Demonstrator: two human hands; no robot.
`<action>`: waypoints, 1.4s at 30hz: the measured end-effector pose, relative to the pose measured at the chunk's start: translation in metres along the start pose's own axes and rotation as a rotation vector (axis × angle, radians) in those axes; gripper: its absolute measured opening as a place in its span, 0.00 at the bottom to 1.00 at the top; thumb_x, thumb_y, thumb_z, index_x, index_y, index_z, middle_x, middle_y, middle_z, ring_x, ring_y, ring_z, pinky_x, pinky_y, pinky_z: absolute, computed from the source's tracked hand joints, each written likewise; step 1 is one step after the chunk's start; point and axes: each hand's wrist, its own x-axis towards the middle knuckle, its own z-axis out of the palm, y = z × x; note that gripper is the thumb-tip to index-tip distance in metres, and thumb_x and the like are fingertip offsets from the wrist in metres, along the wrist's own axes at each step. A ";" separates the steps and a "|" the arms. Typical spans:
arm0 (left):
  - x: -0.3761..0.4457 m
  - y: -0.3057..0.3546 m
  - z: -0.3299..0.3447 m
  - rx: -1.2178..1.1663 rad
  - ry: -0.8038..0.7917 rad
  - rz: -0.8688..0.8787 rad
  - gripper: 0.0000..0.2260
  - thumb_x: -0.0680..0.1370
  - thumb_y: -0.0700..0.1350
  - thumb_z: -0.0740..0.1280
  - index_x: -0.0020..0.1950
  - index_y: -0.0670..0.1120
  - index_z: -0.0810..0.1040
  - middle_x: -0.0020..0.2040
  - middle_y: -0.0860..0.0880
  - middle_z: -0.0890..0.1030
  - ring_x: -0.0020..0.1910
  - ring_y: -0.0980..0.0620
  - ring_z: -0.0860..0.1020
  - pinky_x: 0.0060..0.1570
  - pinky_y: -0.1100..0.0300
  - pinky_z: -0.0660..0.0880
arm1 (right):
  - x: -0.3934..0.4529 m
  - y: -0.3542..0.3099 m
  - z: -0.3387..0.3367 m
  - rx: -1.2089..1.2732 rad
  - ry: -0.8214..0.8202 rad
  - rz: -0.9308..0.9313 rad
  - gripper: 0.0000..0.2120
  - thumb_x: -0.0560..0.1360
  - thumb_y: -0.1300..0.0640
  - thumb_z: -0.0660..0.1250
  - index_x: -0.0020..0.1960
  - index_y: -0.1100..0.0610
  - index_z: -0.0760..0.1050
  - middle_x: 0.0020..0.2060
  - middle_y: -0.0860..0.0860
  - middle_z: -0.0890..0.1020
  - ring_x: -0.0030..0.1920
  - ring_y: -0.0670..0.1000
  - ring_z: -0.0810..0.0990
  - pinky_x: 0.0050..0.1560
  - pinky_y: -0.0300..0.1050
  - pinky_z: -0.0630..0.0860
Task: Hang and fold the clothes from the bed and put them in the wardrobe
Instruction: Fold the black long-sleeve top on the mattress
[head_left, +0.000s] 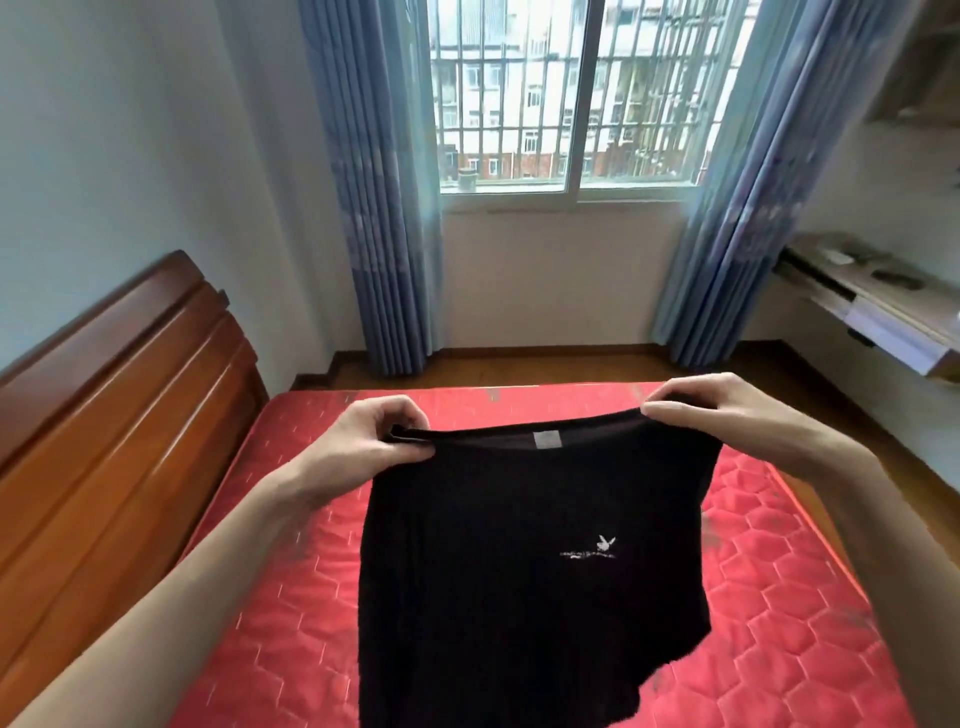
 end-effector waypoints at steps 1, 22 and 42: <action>0.001 0.003 0.000 0.030 -0.031 0.001 0.05 0.76 0.40 0.77 0.47 0.43 0.82 0.43 0.48 0.83 0.43 0.54 0.81 0.45 0.62 0.78 | -0.006 0.000 -0.005 -0.001 -0.094 0.023 0.14 0.78 0.42 0.71 0.58 0.48 0.85 0.53 0.48 0.87 0.57 0.49 0.85 0.62 0.52 0.78; 0.023 0.001 -0.016 0.350 0.155 0.102 0.09 0.80 0.35 0.70 0.51 0.49 0.81 0.48 0.51 0.87 0.51 0.55 0.85 0.50 0.69 0.77 | -0.003 0.004 0.018 0.123 0.160 -0.108 0.05 0.79 0.56 0.73 0.47 0.55 0.86 0.42 0.57 0.87 0.44 0.52 0.86 0.52 0.59 0.82; 0.058 0.000 -0.050 0.029 0.277 0.064 0.02 0.82 0.38 0.70 0.53 0.44 0.79 0.42 0.48 0.82 0.41 0.57 0.79 0.46 0.63 0.76 | 0.024 -0.032 -0.010 0.196 0.117 -0.027 0.05 0.79 0.60 0.72 0.49 0.58 0.87 0.45 0.58 0.88 0.45 0.53 0.87 0.46 0.40 0.83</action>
